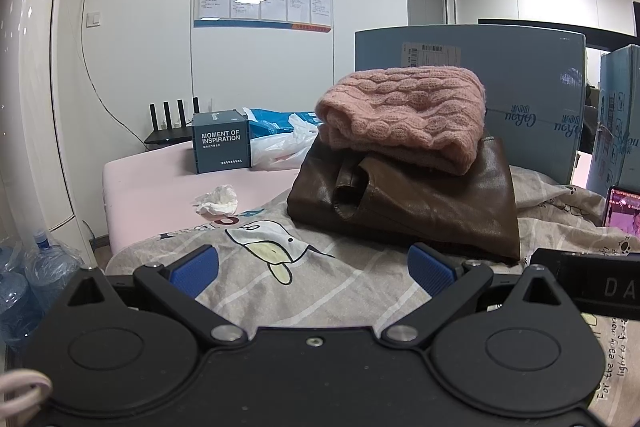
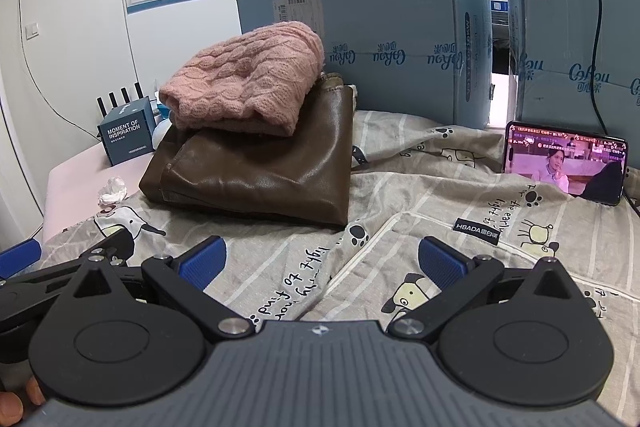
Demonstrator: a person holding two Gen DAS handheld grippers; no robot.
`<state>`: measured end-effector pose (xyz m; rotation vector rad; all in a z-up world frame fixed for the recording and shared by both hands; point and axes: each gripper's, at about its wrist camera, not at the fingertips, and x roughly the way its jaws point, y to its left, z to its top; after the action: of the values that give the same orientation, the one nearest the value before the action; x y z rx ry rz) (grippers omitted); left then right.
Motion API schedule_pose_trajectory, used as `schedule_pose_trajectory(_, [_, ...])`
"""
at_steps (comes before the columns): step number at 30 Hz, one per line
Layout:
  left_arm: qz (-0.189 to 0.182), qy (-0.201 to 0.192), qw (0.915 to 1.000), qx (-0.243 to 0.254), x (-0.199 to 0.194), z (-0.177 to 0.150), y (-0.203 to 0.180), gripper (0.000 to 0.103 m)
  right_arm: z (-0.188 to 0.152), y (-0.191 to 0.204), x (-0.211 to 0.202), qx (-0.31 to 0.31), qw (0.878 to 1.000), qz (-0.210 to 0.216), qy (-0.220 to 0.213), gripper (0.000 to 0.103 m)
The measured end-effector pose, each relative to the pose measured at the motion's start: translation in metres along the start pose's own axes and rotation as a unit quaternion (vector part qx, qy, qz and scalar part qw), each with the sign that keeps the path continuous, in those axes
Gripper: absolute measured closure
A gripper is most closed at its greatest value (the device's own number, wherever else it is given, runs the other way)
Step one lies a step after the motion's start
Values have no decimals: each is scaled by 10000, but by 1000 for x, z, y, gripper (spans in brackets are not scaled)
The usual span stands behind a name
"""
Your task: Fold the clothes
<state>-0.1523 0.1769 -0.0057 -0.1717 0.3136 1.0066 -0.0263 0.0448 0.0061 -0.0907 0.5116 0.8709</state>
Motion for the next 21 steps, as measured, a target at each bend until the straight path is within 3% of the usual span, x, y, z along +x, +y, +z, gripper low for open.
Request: schedule_pose_trajectory(21, [-20, 48, 10000, -19, 1, -2, 2, 0, -1, 2, 3, -55, 10000, -40, 52, 0])
